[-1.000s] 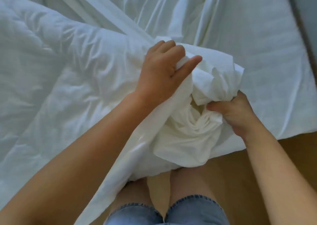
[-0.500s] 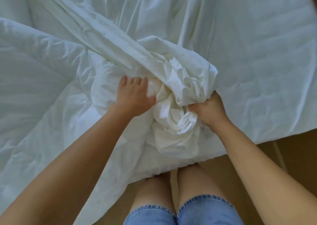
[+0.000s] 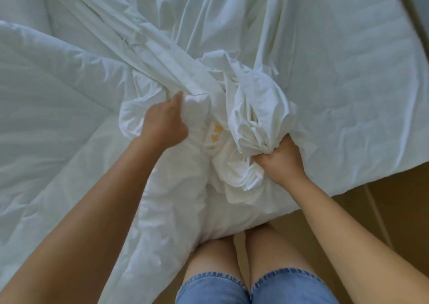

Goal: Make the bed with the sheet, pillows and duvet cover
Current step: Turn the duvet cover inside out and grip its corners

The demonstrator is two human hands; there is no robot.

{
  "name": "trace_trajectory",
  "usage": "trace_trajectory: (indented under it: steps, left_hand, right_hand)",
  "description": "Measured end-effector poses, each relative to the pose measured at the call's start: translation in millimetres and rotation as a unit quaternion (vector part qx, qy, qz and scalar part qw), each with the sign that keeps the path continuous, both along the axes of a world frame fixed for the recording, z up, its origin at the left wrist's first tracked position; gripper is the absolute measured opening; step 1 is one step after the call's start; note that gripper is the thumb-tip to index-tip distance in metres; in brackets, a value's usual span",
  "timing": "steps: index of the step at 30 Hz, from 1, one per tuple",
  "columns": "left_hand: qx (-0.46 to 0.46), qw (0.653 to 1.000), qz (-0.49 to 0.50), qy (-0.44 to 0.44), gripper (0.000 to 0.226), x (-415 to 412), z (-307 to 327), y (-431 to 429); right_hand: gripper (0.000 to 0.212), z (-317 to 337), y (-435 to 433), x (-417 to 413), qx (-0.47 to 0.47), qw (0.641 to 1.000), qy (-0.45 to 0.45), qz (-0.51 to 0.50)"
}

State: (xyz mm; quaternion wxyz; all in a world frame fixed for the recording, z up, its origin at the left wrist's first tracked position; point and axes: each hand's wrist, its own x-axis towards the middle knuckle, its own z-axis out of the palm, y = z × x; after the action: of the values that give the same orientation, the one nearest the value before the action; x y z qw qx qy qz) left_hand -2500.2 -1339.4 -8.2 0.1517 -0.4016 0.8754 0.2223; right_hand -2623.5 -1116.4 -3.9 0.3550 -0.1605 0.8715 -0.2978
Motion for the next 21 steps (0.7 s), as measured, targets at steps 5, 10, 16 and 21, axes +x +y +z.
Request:
trace_trajectory:
  steps: [5,10,16,21]
  left_hand:
    - [0.072,0.997,-0.009,-0.013,0.029,-34.8,6.2,39.7]
    - [0.117,0.923,-0.003,0.366,0.021,-36.8,63.2,90.3]
    - [0.281,0.934,0.050,0.216,0.021,-73.6,50.5,123.0]
    - [0.124,0.988,-0.045,-0.084,0.034,-62.6,25.9,118.3]
  right_hand:
    - [0.051,13.9,-1.7,-10.5,-0.052,0.998,-0.015,-0.036]
    - [0.033,29.9,-5.3,-20.5,-0.142,0.975,-0.111,-0.126]
    - [0.032,40.9,16.5,-40.9,-0.177,0.952,-0.175,-0.180]
    - [0.030,32.2,13.3,-61.6,-0.189,0.934,-0.208,-0.219]
